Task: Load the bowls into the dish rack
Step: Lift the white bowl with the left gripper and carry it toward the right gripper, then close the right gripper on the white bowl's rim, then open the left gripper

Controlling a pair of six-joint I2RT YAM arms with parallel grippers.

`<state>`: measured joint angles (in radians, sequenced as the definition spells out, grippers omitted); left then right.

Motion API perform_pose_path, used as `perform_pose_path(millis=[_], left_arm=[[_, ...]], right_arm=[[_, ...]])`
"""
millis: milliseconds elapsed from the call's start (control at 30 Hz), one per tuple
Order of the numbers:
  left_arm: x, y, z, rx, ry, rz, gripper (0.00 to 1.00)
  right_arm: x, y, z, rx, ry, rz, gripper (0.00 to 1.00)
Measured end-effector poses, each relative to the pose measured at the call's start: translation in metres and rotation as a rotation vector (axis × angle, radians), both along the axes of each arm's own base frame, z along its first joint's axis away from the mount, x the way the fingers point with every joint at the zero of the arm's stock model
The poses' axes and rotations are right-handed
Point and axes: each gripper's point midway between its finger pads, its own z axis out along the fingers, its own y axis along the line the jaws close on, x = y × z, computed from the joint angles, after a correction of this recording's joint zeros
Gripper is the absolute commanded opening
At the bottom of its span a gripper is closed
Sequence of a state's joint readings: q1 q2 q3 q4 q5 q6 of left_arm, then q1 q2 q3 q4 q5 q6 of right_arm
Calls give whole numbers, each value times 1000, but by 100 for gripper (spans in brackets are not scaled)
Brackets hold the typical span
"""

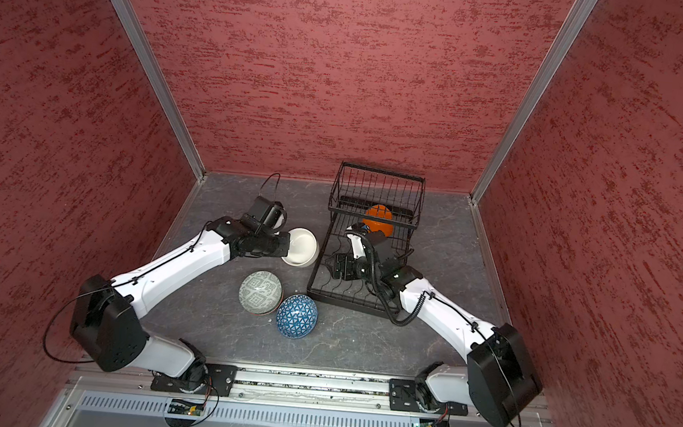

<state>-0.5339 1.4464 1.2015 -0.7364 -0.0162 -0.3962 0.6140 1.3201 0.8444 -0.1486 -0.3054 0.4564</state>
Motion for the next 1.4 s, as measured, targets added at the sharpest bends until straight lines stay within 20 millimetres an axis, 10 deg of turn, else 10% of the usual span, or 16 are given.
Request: perform_pose_path(millis=[367, 1400], left_arm=[[-17, -28, 12, -91, -28, -58, 0], [-25, -74, 29, -355, -50, -139, 0]], right_arm=[[-16, -4, 40, 121, -44, -10, 89], [-18, 9, 65, 326, -16, -15, 68]])
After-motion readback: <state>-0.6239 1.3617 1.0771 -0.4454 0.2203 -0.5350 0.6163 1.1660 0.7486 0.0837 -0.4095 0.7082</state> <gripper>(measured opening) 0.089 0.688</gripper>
